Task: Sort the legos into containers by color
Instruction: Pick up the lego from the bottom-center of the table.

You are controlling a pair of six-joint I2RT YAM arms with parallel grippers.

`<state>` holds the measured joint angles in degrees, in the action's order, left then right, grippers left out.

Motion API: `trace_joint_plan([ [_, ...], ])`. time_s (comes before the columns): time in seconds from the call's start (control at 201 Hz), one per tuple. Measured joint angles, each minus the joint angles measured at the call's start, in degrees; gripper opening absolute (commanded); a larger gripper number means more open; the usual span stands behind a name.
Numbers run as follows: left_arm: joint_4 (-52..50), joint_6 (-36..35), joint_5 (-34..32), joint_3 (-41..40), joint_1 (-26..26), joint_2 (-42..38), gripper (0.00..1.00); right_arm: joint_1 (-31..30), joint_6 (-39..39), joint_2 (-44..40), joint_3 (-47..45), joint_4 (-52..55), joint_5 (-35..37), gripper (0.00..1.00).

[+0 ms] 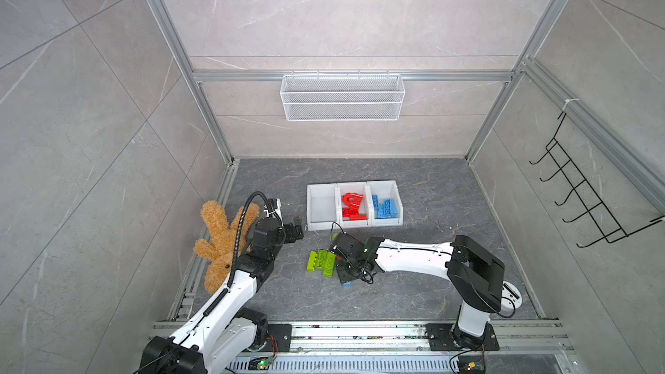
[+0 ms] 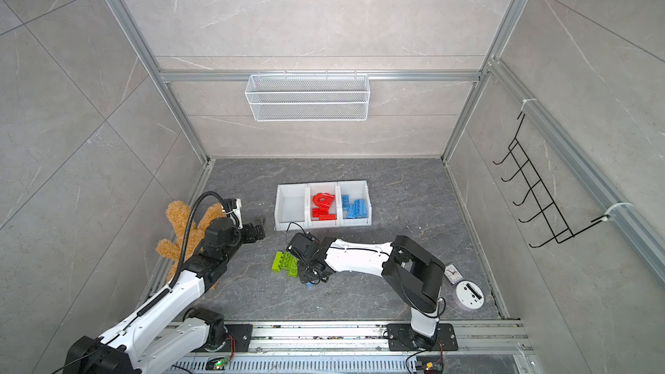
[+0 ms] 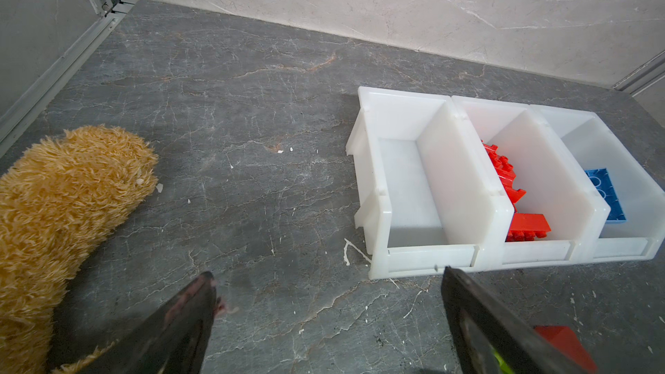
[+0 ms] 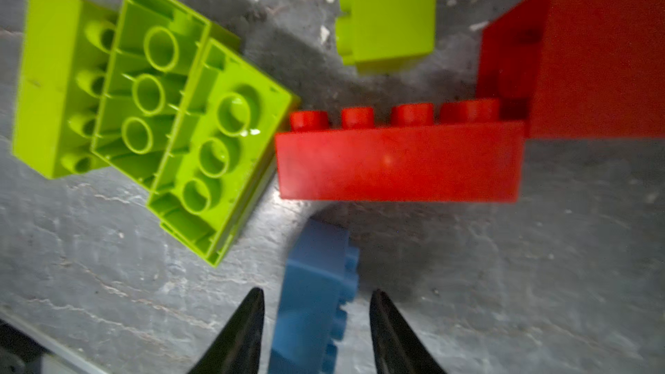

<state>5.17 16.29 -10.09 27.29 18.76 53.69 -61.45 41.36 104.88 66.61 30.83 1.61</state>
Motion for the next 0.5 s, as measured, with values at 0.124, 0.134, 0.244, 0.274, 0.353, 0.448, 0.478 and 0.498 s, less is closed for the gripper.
trace_joint_plan([
  [0.124, 0.0, 0.0, 0.0, 0.0, 0.0, 0.0, 0.99, 0.02, -0.2, -0.02, -0.31, 1.11, 0.79, 0.33],
  [0.134, 0.0, 0.0, 0.0, 0.0, 0.0, 0.0, 0.99, 0.02, -0.2, -0.04, -0.42, 1.05, 0.76, 0.32],
  [0.244, 0.0, 0.0, 0.0, 0.0, 0.0, 0.0, 0.99, 0.0, -0.33, -0.35, -1.33, -0.2, 0.33, 0.26],
  [0.274, 0.0, 0.0, 0.0, 0.0, 0.0, 0.0, 1.0, 0.0, -0.35, -0.44, -1.49, -0.5, 0.26, 0.24],
  [0.353, 0.0, 0.0, -0.02, 0.0, 0.0, 0.0, 0.99, 0.11, -0.48, -1.03, -1.84, -0.98, 0.15, 0.23],
  [0.448, 0.0, 0.0, -0.04, 0.0, 0.0, 0.0, 0.99, 1.42, -1.81, -3.43, -2.51, -0.63, 0.13, 0.23],
  [0.478, 0.0, 0.02, -0.04, 0.0, 0.0, 0.0, 0.99, 2.34, -2.45, -4.63, -2.64, -0.39, 0.13, 0.23],
  [0.498, 0.0, 0.0, -0.04, 0.0, 0.0, 0.0, 0.99, 3.1, -2.86, -5.62, -2.67, -0.2, 0.11, 0.23],
])
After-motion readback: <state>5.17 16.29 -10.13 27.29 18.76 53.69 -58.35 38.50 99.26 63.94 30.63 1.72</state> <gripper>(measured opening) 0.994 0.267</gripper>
